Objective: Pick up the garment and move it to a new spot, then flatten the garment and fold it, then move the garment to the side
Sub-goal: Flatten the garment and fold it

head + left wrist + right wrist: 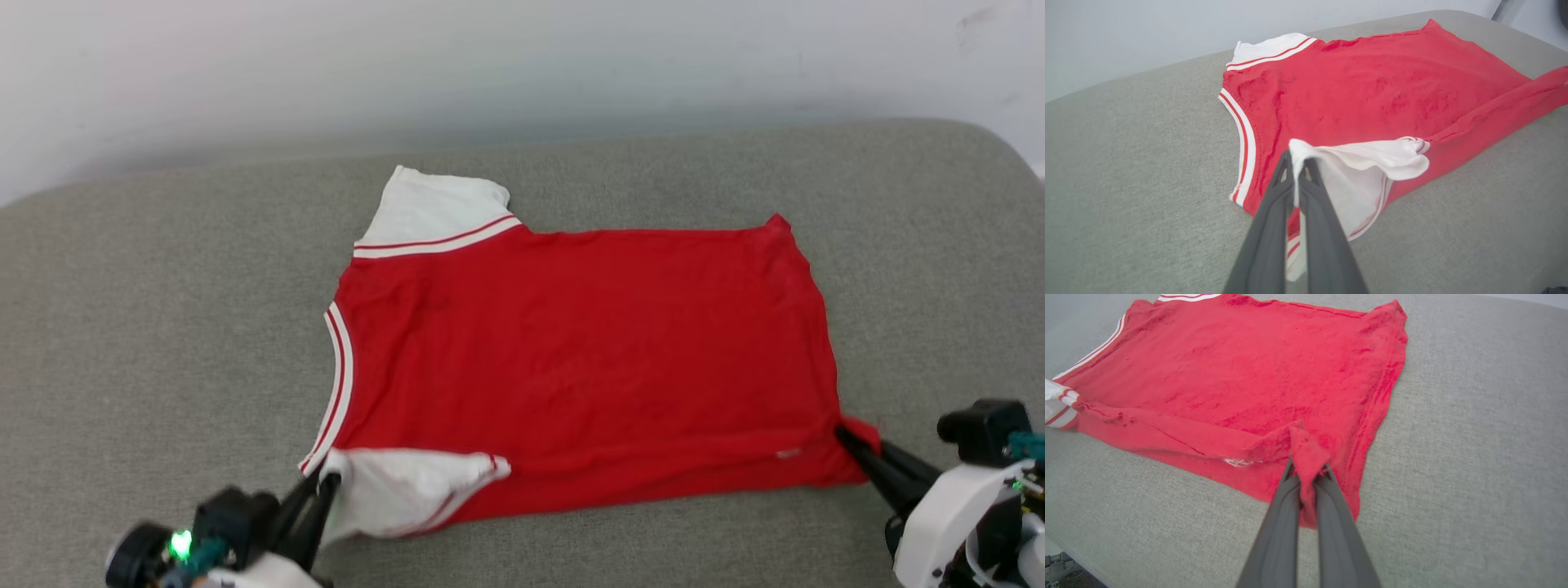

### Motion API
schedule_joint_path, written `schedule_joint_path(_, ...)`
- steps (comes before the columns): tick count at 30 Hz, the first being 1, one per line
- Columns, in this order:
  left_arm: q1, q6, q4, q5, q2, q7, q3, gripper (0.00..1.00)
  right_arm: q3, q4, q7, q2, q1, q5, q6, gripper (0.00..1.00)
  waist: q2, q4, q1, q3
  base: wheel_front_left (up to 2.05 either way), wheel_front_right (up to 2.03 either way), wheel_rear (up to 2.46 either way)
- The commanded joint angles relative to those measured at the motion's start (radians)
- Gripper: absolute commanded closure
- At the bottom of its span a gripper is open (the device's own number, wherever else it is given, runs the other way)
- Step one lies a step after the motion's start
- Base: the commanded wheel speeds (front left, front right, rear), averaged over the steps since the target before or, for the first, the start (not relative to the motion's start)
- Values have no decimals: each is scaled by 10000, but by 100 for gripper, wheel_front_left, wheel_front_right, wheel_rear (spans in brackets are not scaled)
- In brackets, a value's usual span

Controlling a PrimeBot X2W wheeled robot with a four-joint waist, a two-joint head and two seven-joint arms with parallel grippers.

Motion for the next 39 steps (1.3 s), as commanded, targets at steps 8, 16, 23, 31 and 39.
schedule_joint_path(8,-2389,-677,608,602,220,796,201,100,-1058,-793,778,459,-675,-743,-7,100,-1,-261,0,1145,0,0,0)
schedule_joint_path(16,-3952,-1468,2287,837,-166,976,58,100,-1219,-564,1439,879,-1585,-1307,-7,100,-1,-449,0,2204,0,0,0)
schedule_joint_path(23,-4417,-2209,4239,681,-722,847,-240,100,-796,550,1647,1165,-2294,-1487,-7,100,-1,-516,0,2676,0,0,0)
schedule_joint_path(31,-4712,-2722,5570,636,-1231,408,-430,0,-354,1109,1314,1220,-2502,-1184,-6,0,-1,-260,0,2246,0,0,0)
schedule_joint_path(39,-5457,-3159,4942,483,-695,1411,-427,0,-757,447,849,921,-2088,-1284,-7,0,-1,63,0,1388,0,0,0)
